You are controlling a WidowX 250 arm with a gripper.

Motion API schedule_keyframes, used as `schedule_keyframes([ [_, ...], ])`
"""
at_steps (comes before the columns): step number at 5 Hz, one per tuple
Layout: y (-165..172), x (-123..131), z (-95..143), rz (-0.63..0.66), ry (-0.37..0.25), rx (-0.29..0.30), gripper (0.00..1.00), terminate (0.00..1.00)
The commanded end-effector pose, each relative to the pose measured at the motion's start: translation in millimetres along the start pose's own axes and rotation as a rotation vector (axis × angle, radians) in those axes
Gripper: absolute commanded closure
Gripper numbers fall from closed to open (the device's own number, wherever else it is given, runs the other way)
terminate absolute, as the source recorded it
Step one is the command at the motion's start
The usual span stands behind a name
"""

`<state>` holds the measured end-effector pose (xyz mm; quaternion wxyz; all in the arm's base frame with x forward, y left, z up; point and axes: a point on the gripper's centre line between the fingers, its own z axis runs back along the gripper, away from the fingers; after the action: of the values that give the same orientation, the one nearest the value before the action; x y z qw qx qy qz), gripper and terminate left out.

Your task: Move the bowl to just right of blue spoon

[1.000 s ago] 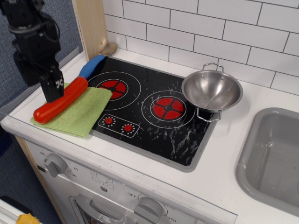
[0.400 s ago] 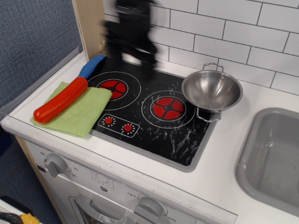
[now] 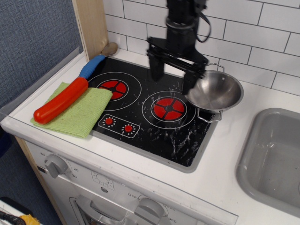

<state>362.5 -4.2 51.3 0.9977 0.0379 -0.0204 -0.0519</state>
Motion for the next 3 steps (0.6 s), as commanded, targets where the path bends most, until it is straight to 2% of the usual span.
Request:
schedule_keyframes([
  [1, -1, 21, -8, 0.079, -0.044, -0.031, 0.00, 0.00],
  [2, -3, 19, -14, 0.099, -0.041, -0.058, 0.00, 0.00],
  [3, -5, 17, -18, 0.083, -0.045, -0.062, 1.00, 0.00],
])
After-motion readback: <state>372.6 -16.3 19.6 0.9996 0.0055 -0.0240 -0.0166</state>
